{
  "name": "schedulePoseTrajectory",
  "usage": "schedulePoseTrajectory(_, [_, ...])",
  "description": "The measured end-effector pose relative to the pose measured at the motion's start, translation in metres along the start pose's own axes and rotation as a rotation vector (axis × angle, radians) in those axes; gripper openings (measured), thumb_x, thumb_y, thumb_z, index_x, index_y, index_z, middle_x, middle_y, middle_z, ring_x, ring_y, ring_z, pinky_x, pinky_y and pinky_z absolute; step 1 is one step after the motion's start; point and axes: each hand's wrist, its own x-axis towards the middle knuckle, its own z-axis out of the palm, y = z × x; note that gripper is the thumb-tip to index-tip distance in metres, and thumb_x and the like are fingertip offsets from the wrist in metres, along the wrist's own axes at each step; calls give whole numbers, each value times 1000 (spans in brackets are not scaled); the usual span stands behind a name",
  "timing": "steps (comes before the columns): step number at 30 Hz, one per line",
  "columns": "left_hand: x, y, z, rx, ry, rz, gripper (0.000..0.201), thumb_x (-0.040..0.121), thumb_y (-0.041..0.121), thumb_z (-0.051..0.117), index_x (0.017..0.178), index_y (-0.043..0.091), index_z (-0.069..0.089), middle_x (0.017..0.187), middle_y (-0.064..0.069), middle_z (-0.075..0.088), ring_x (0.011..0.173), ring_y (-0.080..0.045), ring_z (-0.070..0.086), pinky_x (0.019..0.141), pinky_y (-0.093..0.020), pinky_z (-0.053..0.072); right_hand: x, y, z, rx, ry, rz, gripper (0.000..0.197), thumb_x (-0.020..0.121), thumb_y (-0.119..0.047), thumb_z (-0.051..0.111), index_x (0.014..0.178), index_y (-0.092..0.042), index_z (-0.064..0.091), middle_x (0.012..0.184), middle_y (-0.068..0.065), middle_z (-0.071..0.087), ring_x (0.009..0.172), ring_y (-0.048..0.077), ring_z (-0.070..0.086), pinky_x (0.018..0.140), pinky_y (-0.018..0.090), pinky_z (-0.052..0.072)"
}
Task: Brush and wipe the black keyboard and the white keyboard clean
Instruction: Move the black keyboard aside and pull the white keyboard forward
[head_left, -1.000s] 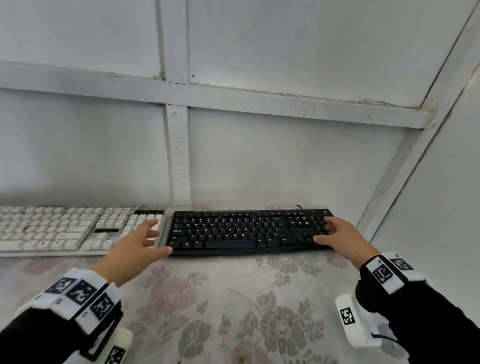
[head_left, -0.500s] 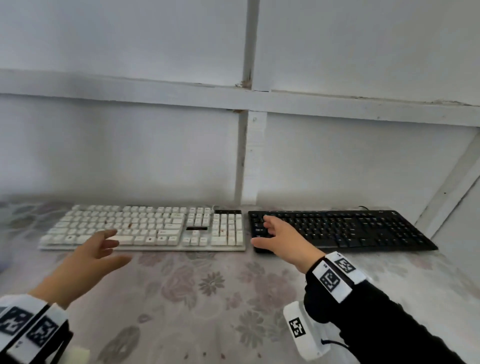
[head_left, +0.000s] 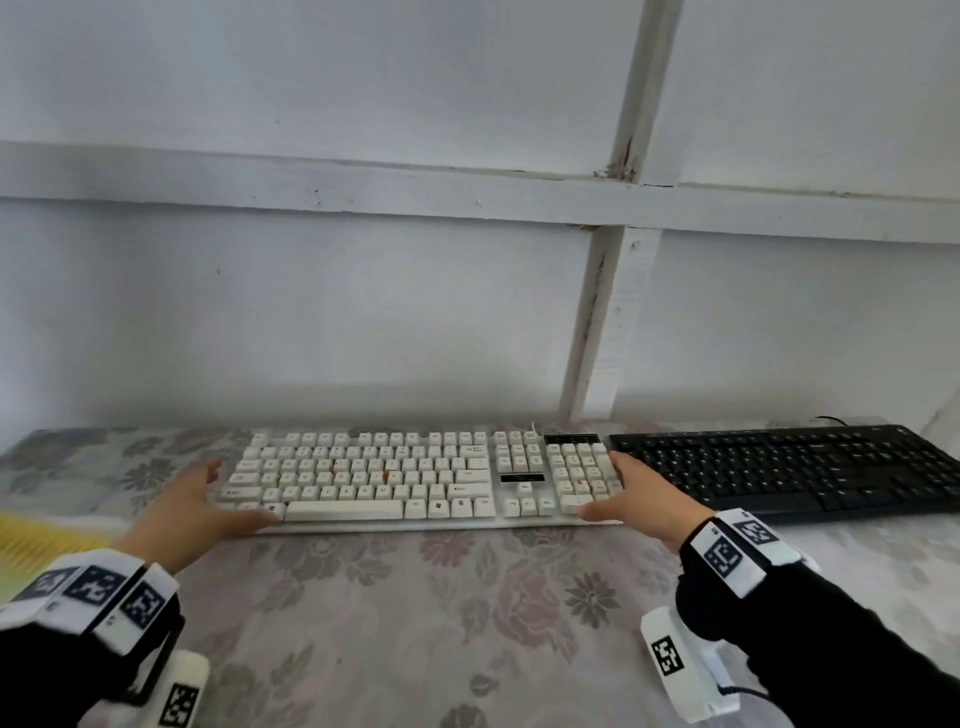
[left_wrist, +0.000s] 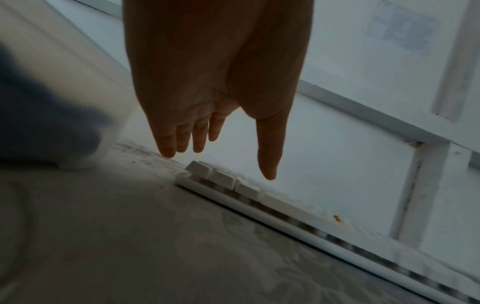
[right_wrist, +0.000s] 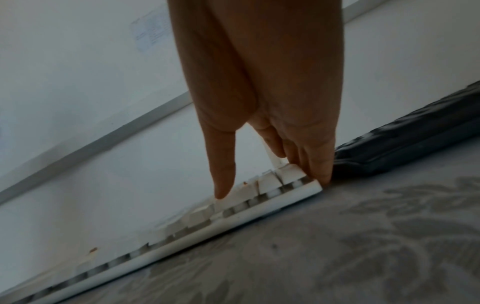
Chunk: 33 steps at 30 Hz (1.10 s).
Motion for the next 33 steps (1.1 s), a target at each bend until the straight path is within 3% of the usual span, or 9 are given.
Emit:
schedulePoseTrajectory(4, [15,1,2,-17,-102,15,97,58,18,90,138,3,38,136,-18,49,115,-32,52,99,-39,39,5,-3,5,-24,9,27,47,68,-2,80,105,-17,55,103,0,67,97,16,64,91,30,49])
schedulePoseTrajectory(7, [20,0,4,-33,-154,63,108,36,39,87,131,7,48,122,-11,60,101,-24,57,93,-35,41,7,-4,6,-31,4,22,41,70,-3,79,95,-23,53,96,-4,65,94,14,62,86,25,47])
schedulePoseTrajectory(12, [27,-10,1,-103,-210,23,116,26,43,95,129,14,51,116,-2,62,102,-22,60,101,-41,41,4,-3,6,-15,-1,30,40,73,-1,76,99,-21,53,90,-11,62,89,10,60,78,19,45])
schedulePoseTrajectory(16, [51,-42,4,-149,-239,26,138,8,49,92,134,15,46,121,-6,62,107,-26,60,103,-49,41,3,-3,5,-27,-1,39,46,73,-3,77,112,-16,56,107,-2,66,100,14,62,96,30,46])
schedulePoseTrajectory(19, [48,-42,5,-161,-239,11,143,10,43,94,139,16,40,129,-7,57,113,-28,56,106,-49,38,2,-1,6,-31,3,71,55,71,-6,79,120,-14,55,111,-1,66,103,15,62,100,36,46])
schedulePoseTrajectory(22, [35,-32,6,-162,-204,16,131,12,42,91,132,15,48,120,-6,62,107,-28,59,103,-49,41,-2,0,5,-39,2,81,55,71,-7,79,120,-14,55,112,-1,66,103,14,62,99,34,46])
schedulePoseTrajectory(26, [17,-25,6,-158,-169,-3,79,43,10,94,112,11,55,113,-14,63,102,-33,58,100,-48,42,-12,2,7,-66,4,71,54,73,-10,79,121,-14,54,113,0,65,104,15,62,97,31,47])
schedulePoseTrajectory(31, [9,-35,6,-169,-177,22,130,11,45,89,130,12,49,121,-9,60,107,-30,58,102,-50,41,-25,7,5,-99,-10,92,54,74,-15,78,122,-15,54,113,-2,65,103,14,62,99,35,47])
schedulePoseTrajectory(33, [0,-36,5,-157,-167,12,139,9,47,84,136,11,42,128,-11,55,111,-32,54,103,-50,40,-32,9,3,-126,-15,104,55,74,-18,78,123,-16,53,115,-3,64,106,14,60,100,35,46])
